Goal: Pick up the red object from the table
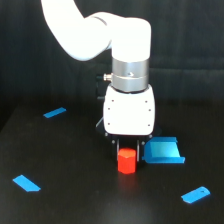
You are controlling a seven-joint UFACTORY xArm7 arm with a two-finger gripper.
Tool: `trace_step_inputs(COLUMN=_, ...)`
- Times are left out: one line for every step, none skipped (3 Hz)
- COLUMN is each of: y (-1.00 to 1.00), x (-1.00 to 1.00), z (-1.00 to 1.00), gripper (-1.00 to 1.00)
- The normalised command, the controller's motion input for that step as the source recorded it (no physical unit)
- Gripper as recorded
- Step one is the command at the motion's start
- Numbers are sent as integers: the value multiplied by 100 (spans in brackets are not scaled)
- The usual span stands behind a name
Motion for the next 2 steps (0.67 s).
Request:
trace_step_inputs(y=1, x=-8, z=-8, gripper=-100)
trace_step_inputs(y=18, x=-45, z=98, gripper=-100)
